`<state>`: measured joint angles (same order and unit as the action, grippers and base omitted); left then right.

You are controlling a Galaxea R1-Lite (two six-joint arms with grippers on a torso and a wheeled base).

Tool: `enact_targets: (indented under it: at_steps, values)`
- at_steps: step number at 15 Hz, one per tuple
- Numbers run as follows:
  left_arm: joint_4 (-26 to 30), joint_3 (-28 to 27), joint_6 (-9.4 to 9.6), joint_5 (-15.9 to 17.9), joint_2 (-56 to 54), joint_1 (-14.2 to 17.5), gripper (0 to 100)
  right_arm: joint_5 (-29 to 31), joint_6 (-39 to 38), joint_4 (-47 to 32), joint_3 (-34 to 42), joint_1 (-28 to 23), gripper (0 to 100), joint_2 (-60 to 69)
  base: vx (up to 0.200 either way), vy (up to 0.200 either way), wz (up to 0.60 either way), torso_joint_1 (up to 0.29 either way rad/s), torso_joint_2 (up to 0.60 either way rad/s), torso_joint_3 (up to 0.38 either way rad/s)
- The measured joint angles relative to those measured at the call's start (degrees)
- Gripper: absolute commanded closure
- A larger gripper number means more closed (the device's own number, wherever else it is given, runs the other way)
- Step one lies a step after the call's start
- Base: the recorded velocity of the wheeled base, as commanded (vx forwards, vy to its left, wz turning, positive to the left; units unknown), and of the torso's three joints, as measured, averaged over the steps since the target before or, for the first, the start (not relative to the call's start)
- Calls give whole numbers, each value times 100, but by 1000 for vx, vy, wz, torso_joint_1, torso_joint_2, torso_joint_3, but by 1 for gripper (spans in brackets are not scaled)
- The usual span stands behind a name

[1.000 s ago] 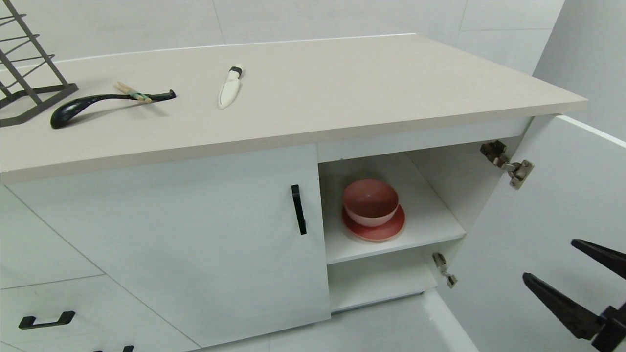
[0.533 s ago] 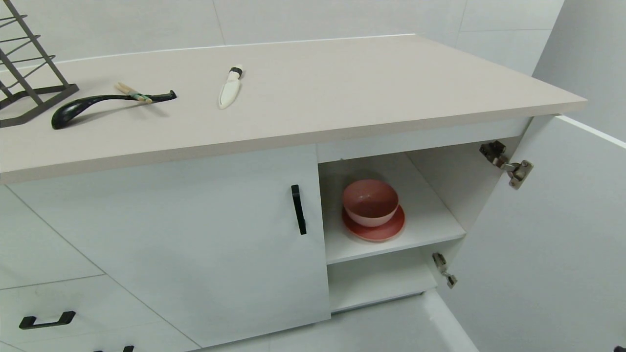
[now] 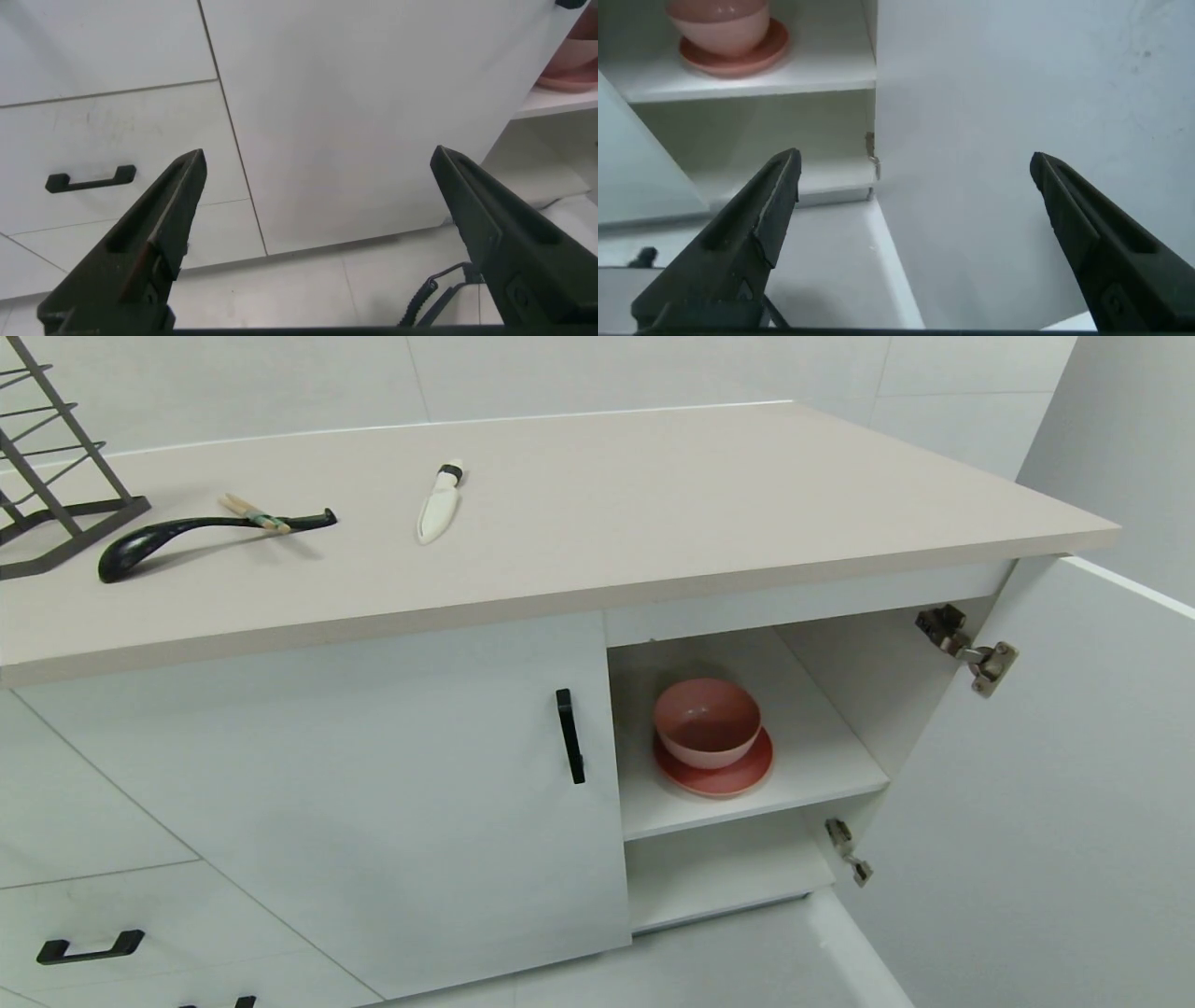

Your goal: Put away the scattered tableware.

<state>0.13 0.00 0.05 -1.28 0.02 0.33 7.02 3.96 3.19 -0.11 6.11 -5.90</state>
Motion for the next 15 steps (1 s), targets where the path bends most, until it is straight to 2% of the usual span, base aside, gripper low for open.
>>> enact_targets:
  at_steps: [1, 4, 6, 15]
  values:
    - [2, 0, 0, 0, 0, 0, 0, -60, -128, -11, 4, -7, 0, 23, 0, 0, 0, 0, 0, 0]
    - [2, 0, 2, -2, -2, 0, 0, -912, -374, -288, 11, -7, 0, 56, 0, 0, 0, 0, 0, 0]
    - [2, 0, 2, -2, 0, 0, 0, -940, -328, -301, 11, -7, 0, 61, 0, 0, 0, 0, 0, 0]
    - [5, 0, 63, 0, 0, -2, 0, -936, -307, -322, 11, -2, 0, 54, -200, 0, 0, 5, 1, 4]
